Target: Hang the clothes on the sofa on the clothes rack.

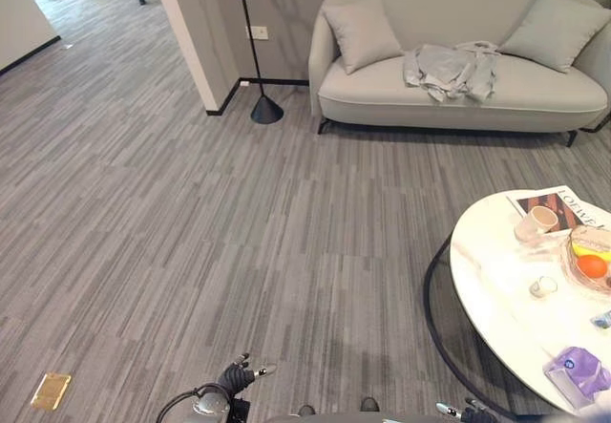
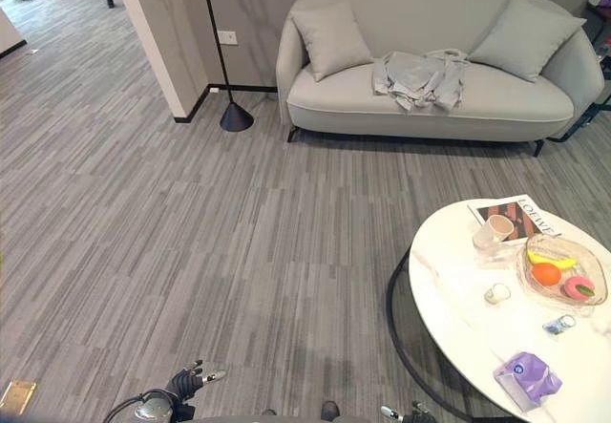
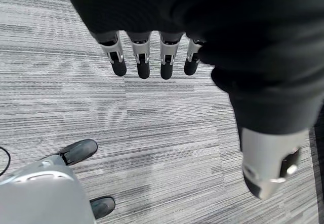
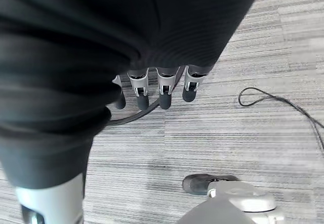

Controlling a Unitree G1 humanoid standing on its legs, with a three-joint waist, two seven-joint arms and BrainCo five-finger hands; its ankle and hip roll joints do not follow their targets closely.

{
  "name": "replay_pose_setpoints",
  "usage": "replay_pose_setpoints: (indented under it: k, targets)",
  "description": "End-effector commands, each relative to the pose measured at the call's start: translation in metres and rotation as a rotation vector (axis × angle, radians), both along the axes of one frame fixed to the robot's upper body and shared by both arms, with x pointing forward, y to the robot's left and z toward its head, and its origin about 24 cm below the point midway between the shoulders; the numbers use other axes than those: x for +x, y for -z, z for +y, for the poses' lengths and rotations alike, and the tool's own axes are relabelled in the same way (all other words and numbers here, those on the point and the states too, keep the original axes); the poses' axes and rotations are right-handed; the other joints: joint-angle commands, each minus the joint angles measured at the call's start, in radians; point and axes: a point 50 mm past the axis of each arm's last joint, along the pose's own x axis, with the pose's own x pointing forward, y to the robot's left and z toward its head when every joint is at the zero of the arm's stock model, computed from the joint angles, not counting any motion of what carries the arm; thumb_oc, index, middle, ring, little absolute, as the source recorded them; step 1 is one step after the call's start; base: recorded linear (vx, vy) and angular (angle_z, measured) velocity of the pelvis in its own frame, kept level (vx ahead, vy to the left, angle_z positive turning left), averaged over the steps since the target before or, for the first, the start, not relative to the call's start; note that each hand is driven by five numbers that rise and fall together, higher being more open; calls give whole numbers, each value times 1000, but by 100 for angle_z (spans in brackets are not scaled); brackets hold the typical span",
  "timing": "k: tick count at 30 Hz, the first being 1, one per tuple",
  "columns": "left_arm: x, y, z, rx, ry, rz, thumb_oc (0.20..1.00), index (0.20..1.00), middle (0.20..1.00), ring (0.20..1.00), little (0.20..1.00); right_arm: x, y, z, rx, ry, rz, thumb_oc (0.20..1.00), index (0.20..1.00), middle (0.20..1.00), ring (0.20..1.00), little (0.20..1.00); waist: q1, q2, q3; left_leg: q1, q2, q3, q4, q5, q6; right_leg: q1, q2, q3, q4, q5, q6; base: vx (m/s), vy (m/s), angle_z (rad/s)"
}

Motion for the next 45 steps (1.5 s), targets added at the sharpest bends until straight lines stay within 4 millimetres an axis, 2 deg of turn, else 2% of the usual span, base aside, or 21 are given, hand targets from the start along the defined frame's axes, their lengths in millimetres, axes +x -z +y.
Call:
replay_pose_setpoints:
  k: [1, 6, 9, 11, 12, 14, 17, 21, 22, 24, 26, 27, 29, 31, 33, 34, 37, 39, 42, 44, 45]
  targets:
    - [28, -10, 2, -2, -43, -101, 1000, 1000, 1000, 1000, 1000, 13, -6, -6, -2, 21, -71, 1000, 1000, 1000, 1000, 1000, -3, -13, -11, 43, -2, 23, 7, -53, -67, -11, -34, 111, 25, -47, 124, 35, -57, 0]
    - [40, -16, 0, -8, -42, -152, 1000, 1000, 1000, 1000, 1000, 14, -7, -7, -2, 41, -89, 1000, 1000, 1000, 1000, 1000, -7, -17, 22, 2, 16, 9, 61, -46, -80, -36, -18, 125, 59, -68, 105, -26, -61, 1]
    - [63, -29, 2, -15, -82, -246, 1000, 1000, 1000, 1000, 1000, 28, -15, -15, -20, 63, -158, 1000, 1000, 1000, 1000, 1000, 9, -61, 113, -270, 31, -48, 440, -22, -105, -85, -25, 102, 124, -78, 66, -152, -193, 44]
    - [60, -27, 0, -19, -89, -230, 1000, 1000, 1000, 1000, 1000, 32, -18, -19, -28, 89, -176, 1000, 1000, 1000, 1000, 1000, 14, -67, 117, -319, 32, -55, 417, -33, -93, -71, -35, 89, 108, -89, 66, 239, -26, 45]
    - [47, -19, -4, -39, -105, -193, 1000, 1000, 1000, 1000, 1000, 33, -20, -22, -32, 104, -196, 1000, 1000, 1000, 1000, 1000, 38, -43, 100, -346, 37, -32, 204, 50, -91, -22, -20, 84, 67, -113, 74, 456, 147, 37]
    - [41, -16, -6, -46, -109, -177, 1000, 1000, 1000, 1000, 1000, 34, -21, -24, -46, 98, -200, 1000, 1000, 1000, 1000, 1000, 59, -40, 102, -383, 26, 3, 45, 93, -95, 29, -27, 96, 40, -146, 76, 483, 166, 24]
    - [29, -10, -4, -34, -123, -133, 1000, 1000, 1000, 1000, 1000, 33, -19, -23, -57, 69, -171, 1000, 1000, 1000, 1000, 1000, 71, -28, 57, -369, 14, 49, 26, 163, -93, 106, -46, 129, 25, -187, 100, 562, 250, -22]
    - [30, -11, 0, -34, -133, -133, 1000, 1000, 1000, 1000, 1000, 32, -18, -24, -62, 22, -142, 1000, 1000, 1000, 1000, 1000, 71, -49, 15, -315, -20, 54, 35, 122, -62, 53, -119, 151, 182, -168, 154, 491, 239, -73]
    - [32, -13, 1, -32, -130, -144, 1000, 1000, 1000, 1000, 1000, 36, -19, -25, -62, 18, -154, 1000, 1000, 1000, 1000, 1000, 68, -51, 18, -291, -31, 56, 38, 102, -52, 21, -131, 153, 257, -126, 167, 190, 112, -37]
    - [37, -16, 5, -18, -121, -156, 1000, 1000, 1000, 1000, 1000, 53, -26, -27, -69, 5, -205, 1000, 1000, 1000, 1000, 1000, 49, -49, 43, -211, -59, 68, 45, 50, -26, -91, -156, 162, 478, 77, 177, 350, 189, -12]
    - [37, -16, 7, -10, -122, -160, 1000, 1000, 1000, 1000, 1000, 57, -27, -25, -72, -10, -218, 1000, 1000, 1000, 1000, 1000, 55, -37, 44, -192, -55, 72, 47, 34, -21, -126, -164, 151, 516, 109, 167, 273, 111, -25]
    - [41, -19, 10, -12, -140, -180, 1000, 1000, 1000, 1000, 1000, 60, -28, -24, -73, -10, -230, 1000, 1000, 1000, 1000, 1000, 56, -20, 46, -154, -47, 74, 45, 12, -18, -182, -176, 112, 509, 98, 139, 211, 58, -4]
    - [42, -20, 12, -13, -156, -190, 1000, 1000, 1000, 1000, 1000, 62, -29, -24, -71, -13, -235, 1000, 1000, 1000, 1000, 1000, 50, -14, 49, -127, -45, 68, 42, -2, -21, -199, -173, 84, 479, 56, 136, 309, 53, 3]
    - [43, -20, 11, -4, -126, -187, 1000, 1000, 1000, 1000, 1000, 61, -30, -26, -78, -21, -231, 1000, 1000, 1000, 1000, 1000, 12, -7, 57, -43, -48, 61, 21, -41, -30, -267, -98, 30, 313, -27, 149, 574, -15, -8]
    - [58, -25, 8, 1, -79, -209, 1000, 1000, 1000, 1000, 1000, 52, -26, -31, -86, 2, -191, 1000, 1000, 1000, 1000, 1000, -49, -13, 73, 51, -88, 16, 7, -109, -40, -347, 12, 8, 35, 51, 202, 710, -92, 39]
    - [61, -26, 7, -1, -78, -213, 1000, 1000, 1000, 1000, 1000, 49, -24, -30, -88, 2, -175, 1000, 1000, 1000, 1000, 1000, -58, -15, 74, 71, -97, 6, 7, -125, -46, -370, 26, -30, -6, 73, 214, 547, -108, 114]
    - [61, -26, 3, -16, -52, -210, 1000, 1000, 1000, 1000, 1000, 39, -21, -34, -106, 0, -132, 1000, 1000, 1000, 1000, 1000, -65, -25, 56, 118, -110, -19, 7, -167, -53, -352, 2, -132, -37, 105, 211, 358, -136, 89]
    - [57, -22, 0, -16, -38, -190, 1000, 1000, 1000, 1000, 1000, 30, -19, -36, -111, 4, -99, 1000, 1000, 1000, 1000, 1000, -68, -22, 31, 146, -98, -34, 7, -186, -54, -320, 6, -123, -41, 132, 188, 464, -222, 22]
    - [56, -20, -5, -33, -37, -182, 1000, 1000, 1000, 1000, 1000, 23, -18, -40, -113, 17, -73, 1000, 1000, 1000, 1000, 1000, -77, -12, 24, 164, -62, -39, 15, -185, -75, -305, 18, -99, -7, 133, 176, 388, -205, 34]
    - [56, -19, -12, -51, -39, -186, 1000, 1000, 1000, 1000, 1000, 18, -19, -46, -124, 23, -64, 1000, 1000, 1000, 1000, 1000, -84, 14, -3, 152, -3, -42, 122, -89, -139, -269, 32, -90, 14, 104, 139, 489, -269, 17]
    - [56, -19, -12, -51, -39, -186, 1000, 1000, 1000, 1000, 1000, 18, -19, -46, -124, 23, -64, 1000, 1000, 1000, 1000, 1000, -84, 14, -3, 151, -3, -42, 122, -89, -139, -269, 32, -91, 14, 104, 139, 375, -235, -10]
